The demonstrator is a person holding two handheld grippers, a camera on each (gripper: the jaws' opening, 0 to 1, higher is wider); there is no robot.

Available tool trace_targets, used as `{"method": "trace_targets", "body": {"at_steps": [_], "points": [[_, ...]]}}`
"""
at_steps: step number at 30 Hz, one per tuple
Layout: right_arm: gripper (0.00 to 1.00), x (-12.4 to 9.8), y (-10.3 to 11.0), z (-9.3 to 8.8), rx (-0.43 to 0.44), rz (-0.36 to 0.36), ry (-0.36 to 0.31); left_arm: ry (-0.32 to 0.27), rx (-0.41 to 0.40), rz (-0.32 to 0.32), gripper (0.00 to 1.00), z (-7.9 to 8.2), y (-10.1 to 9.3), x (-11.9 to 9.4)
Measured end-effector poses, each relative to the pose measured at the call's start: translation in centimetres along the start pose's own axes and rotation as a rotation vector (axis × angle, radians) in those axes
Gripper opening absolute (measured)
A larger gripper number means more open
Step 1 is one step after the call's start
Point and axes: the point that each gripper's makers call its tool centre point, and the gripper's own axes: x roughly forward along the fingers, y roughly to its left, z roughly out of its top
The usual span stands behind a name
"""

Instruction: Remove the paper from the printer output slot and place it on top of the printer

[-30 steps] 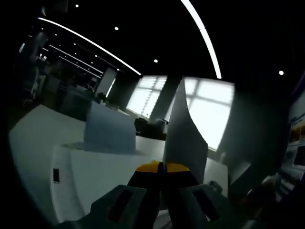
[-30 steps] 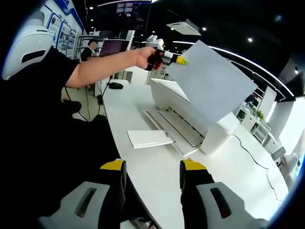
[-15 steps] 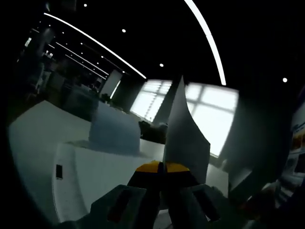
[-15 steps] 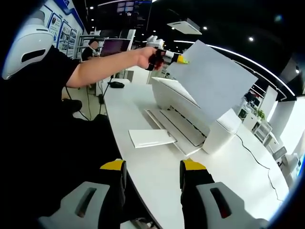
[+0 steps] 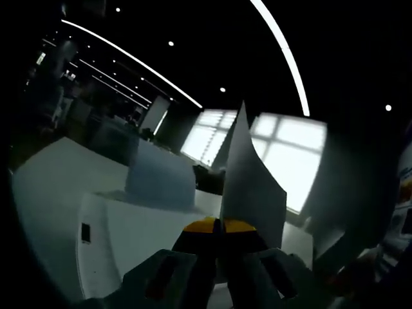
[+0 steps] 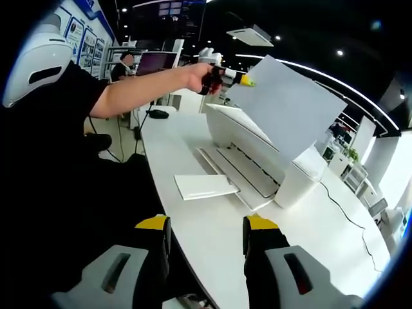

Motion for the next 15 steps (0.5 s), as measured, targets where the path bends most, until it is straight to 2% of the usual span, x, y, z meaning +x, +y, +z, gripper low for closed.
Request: {"method": "trace_targets", "body": {"at_steps": [15], "points": [[0.40, -0.23, -0.23, -0.25, 0.005, -0.006, -0.002, -0.007, -0.004, 0.024, 0.05, 0.05, 0.49, 0.29]]}}
